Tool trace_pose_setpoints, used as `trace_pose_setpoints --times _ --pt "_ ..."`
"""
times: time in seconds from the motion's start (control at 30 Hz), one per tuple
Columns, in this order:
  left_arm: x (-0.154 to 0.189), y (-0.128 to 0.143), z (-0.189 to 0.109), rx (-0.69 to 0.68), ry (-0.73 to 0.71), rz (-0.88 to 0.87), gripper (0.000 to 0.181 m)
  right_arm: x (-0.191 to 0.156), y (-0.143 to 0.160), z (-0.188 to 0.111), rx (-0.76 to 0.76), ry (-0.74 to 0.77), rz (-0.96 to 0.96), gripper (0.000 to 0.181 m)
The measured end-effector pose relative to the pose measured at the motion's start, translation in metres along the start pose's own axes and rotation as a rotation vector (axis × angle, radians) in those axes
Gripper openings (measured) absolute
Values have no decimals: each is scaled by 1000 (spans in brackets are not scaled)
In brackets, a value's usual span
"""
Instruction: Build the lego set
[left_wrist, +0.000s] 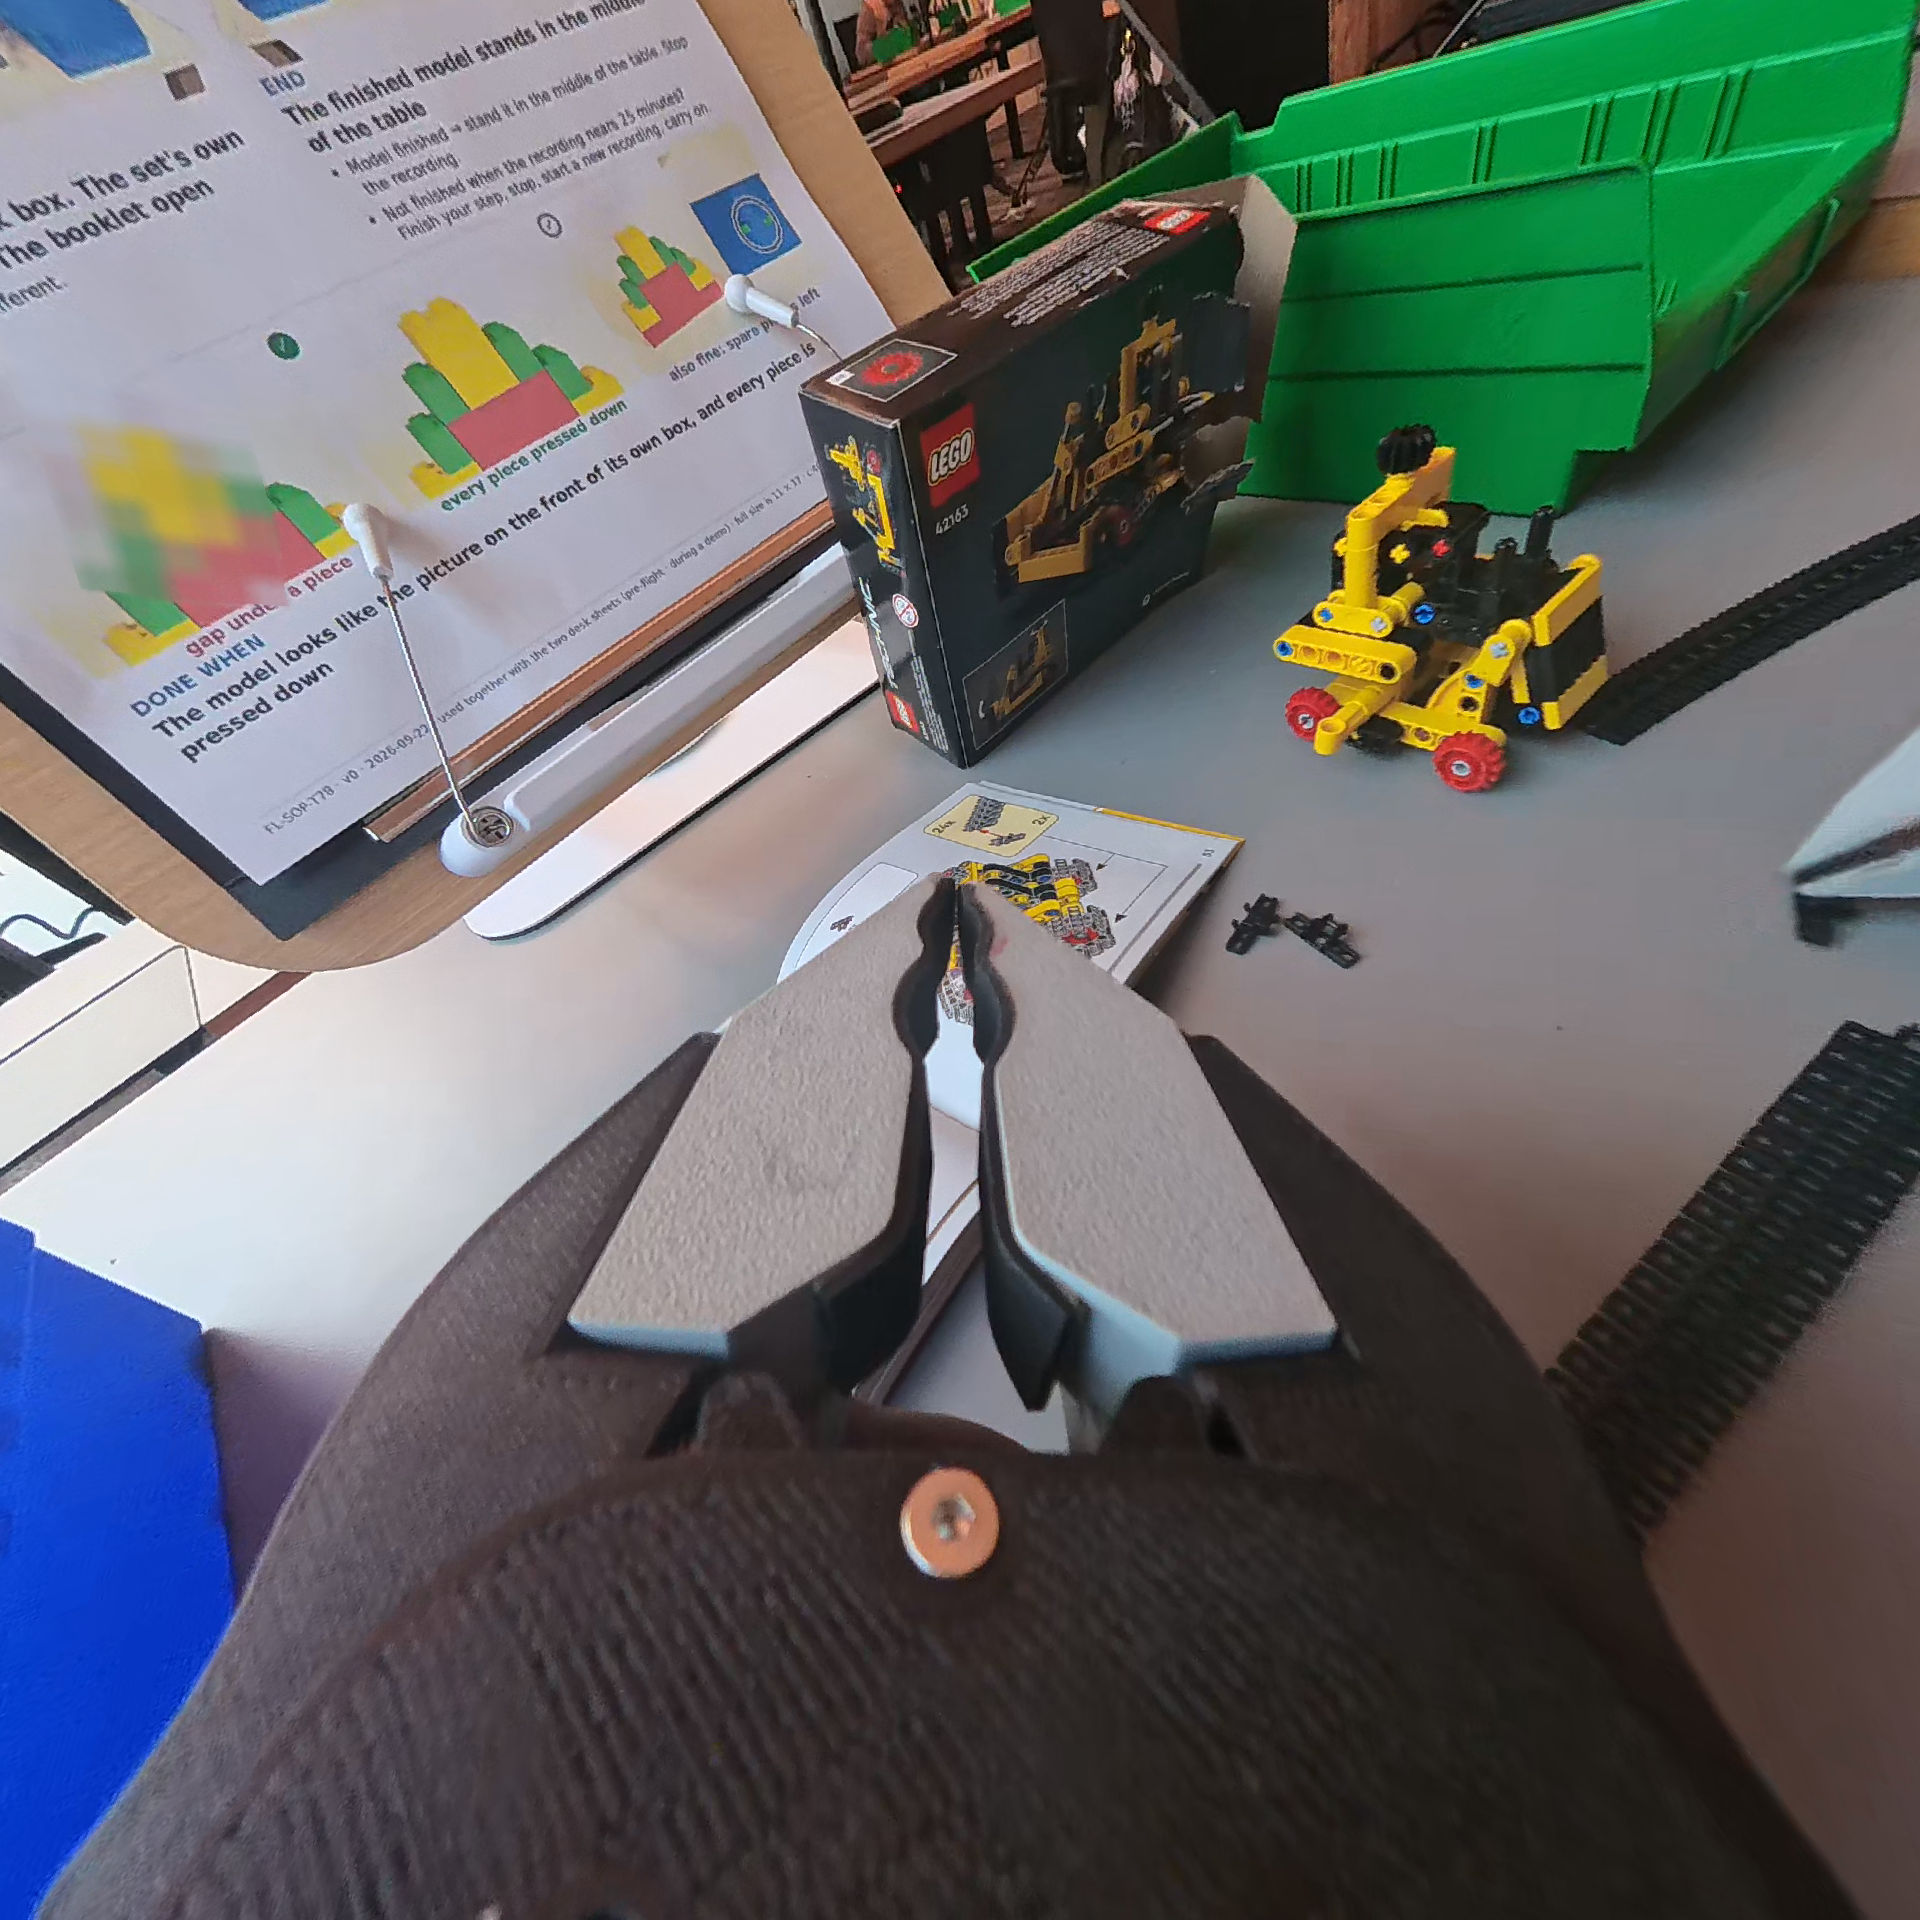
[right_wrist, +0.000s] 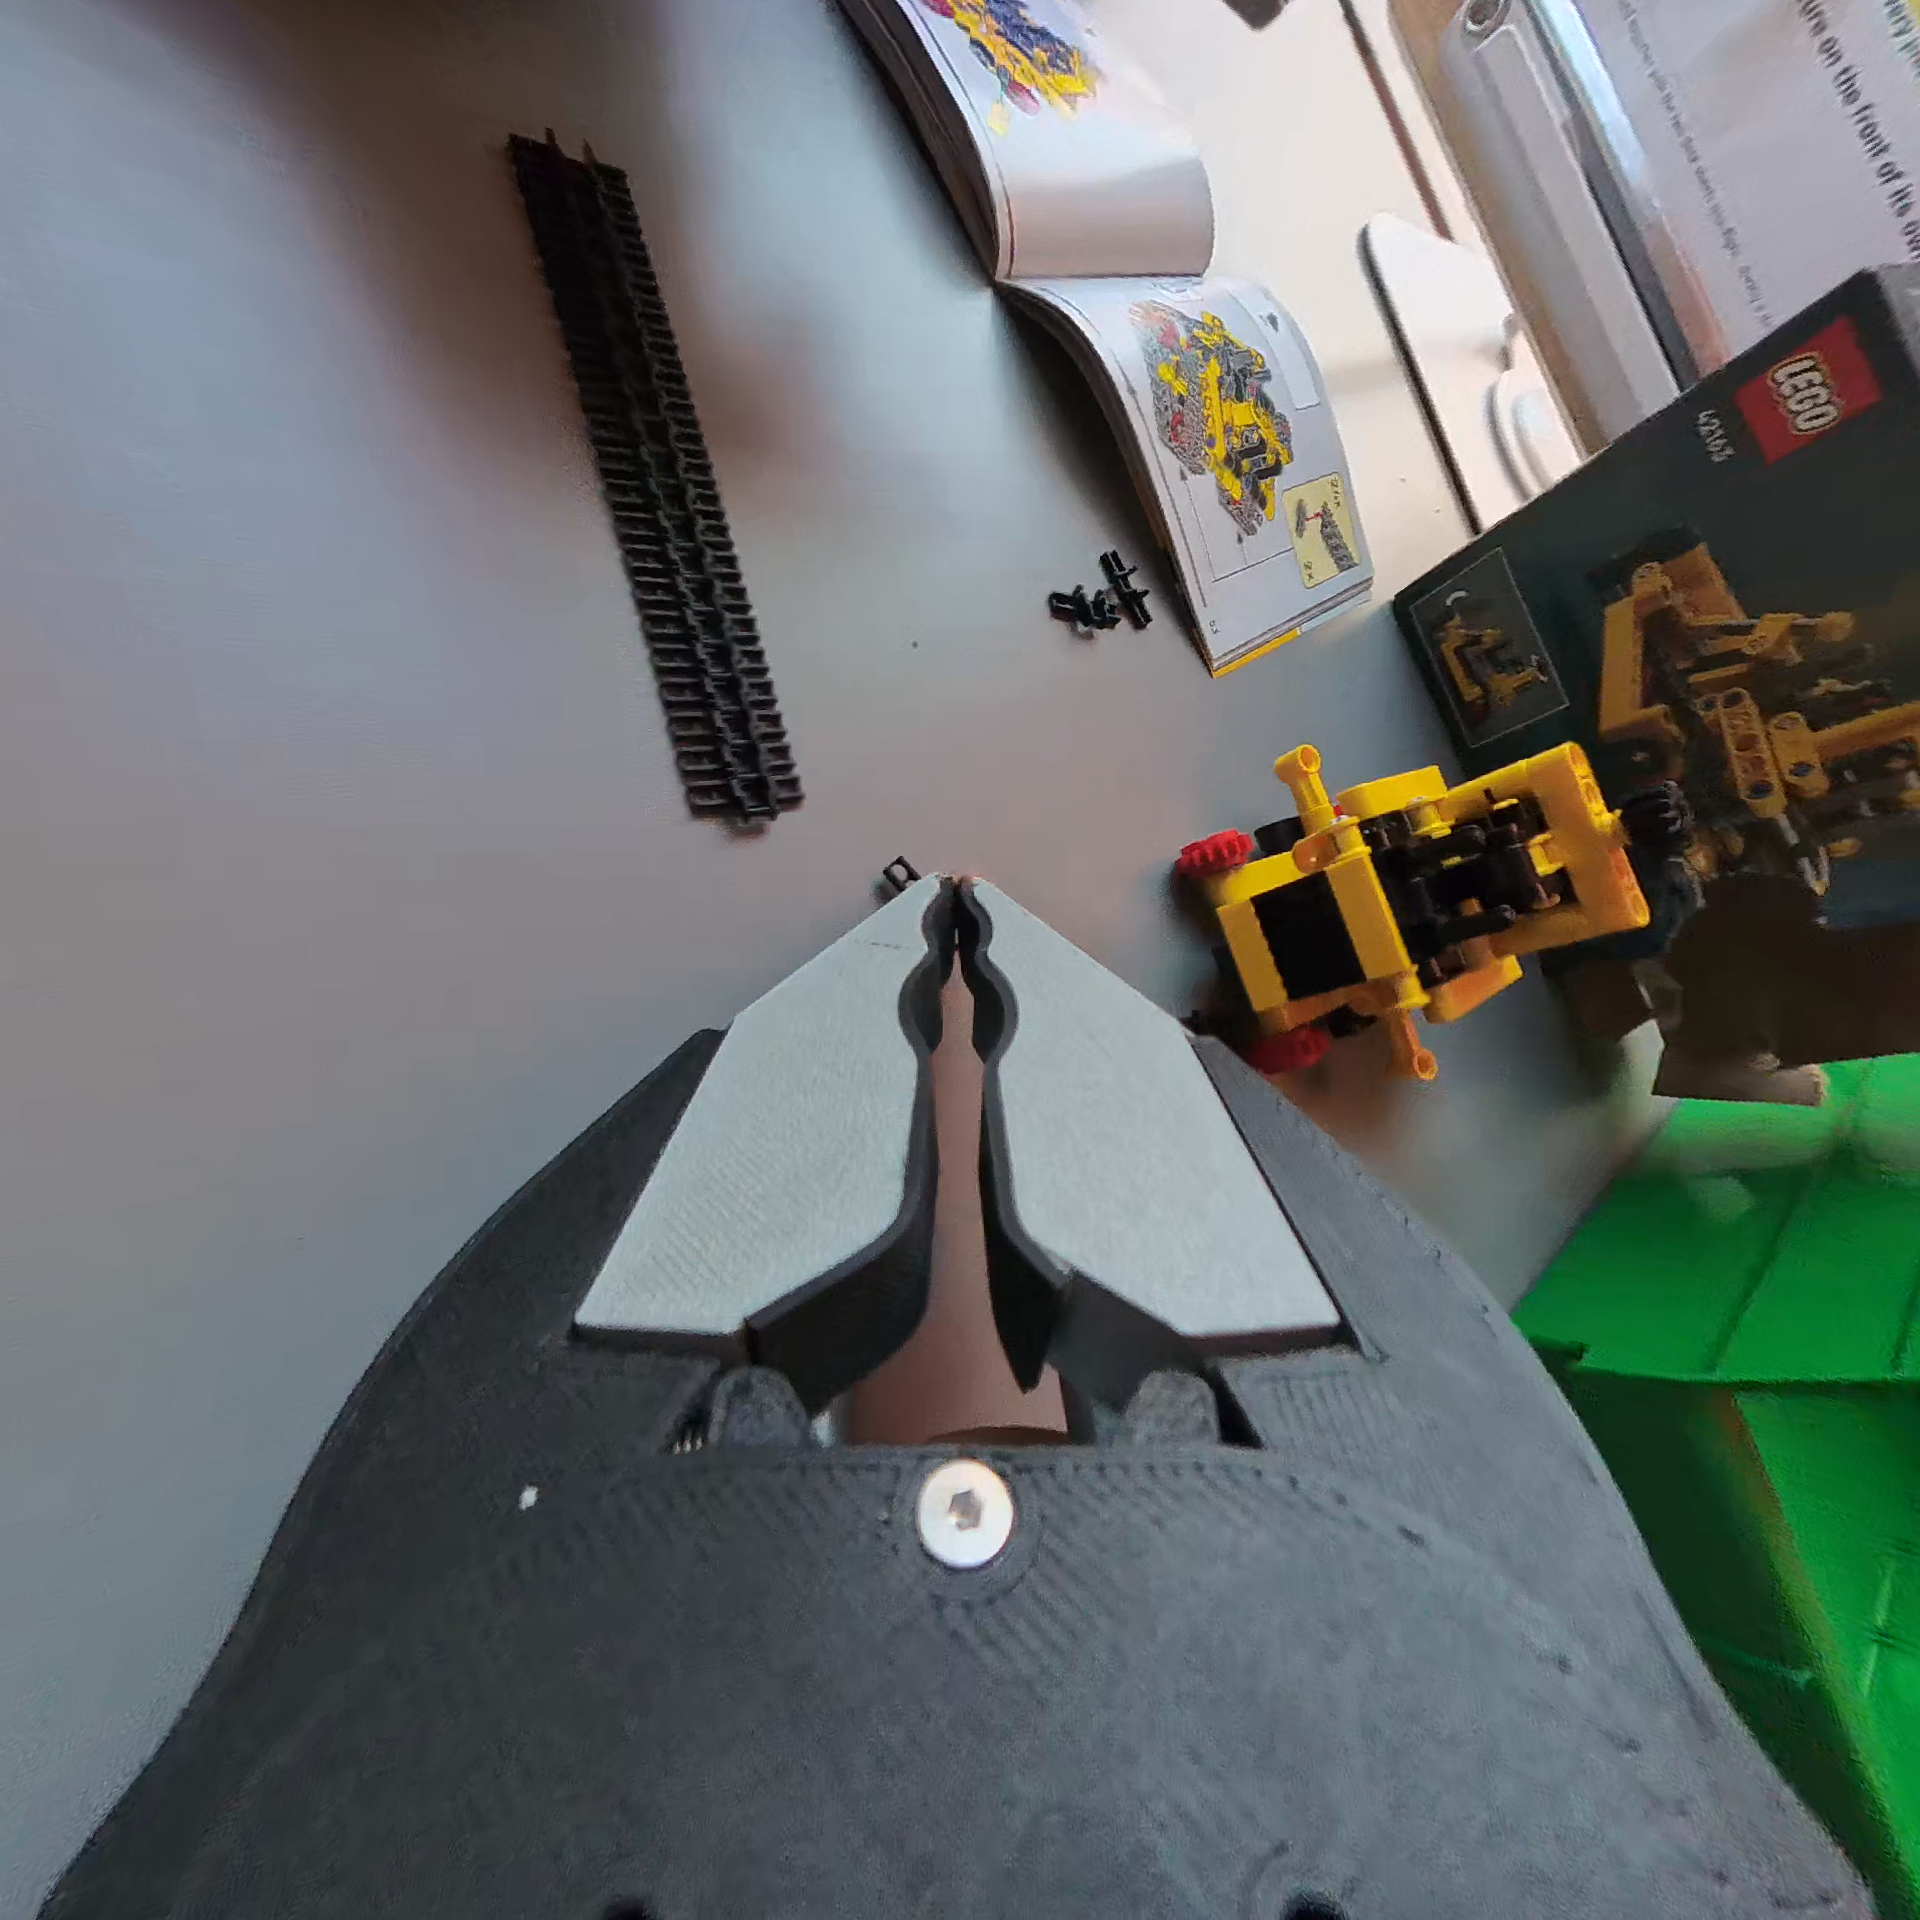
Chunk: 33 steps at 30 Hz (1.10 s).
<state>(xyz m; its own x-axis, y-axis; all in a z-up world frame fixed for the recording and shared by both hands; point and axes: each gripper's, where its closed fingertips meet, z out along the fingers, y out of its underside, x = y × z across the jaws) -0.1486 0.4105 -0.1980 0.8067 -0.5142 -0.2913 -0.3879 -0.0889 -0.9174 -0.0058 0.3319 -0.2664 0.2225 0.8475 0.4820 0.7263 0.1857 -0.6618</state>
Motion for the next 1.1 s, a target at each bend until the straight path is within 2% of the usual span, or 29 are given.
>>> trace_pose_setpoints --times 0.13,0.27,0.37,0.57,0.77,0.8,0.9,0.97,1.03,1.1 --pt "1 -1 0 3 1 5 0 -13 -4 -16 26 38 -3 0" --pt "1 0 0 2 -1 4 0 2 5 -25 18 69 123 0" --pt "0 1 0 -2 -4 4 0 11 15 -20 -19 12 205 0" --pt "-3 4 1 -11 -8 1 0 24 1 -8 9 -113 193 1" --pt "-3 0 -1 0 -9 15 0 6 6 6 -101 -246 126 0" --pt "-2 -1 -2 2 -8 17 0 2 8 6 -114 -257 125 0" --pt "0 -3 -2 4 -1 30 0 13 10 3 -111 -161 141 0" --pt "9 -2 -2 -10 43 59 0 16 5 -6 -67 -144 237 0" --pt "31 1 -4 -41 161 85 1 10 0 -14 -21 -174 338 3" --pt "49 -5 -9 -15 247 92 1 1 2 -19 -24 -186 386 7"
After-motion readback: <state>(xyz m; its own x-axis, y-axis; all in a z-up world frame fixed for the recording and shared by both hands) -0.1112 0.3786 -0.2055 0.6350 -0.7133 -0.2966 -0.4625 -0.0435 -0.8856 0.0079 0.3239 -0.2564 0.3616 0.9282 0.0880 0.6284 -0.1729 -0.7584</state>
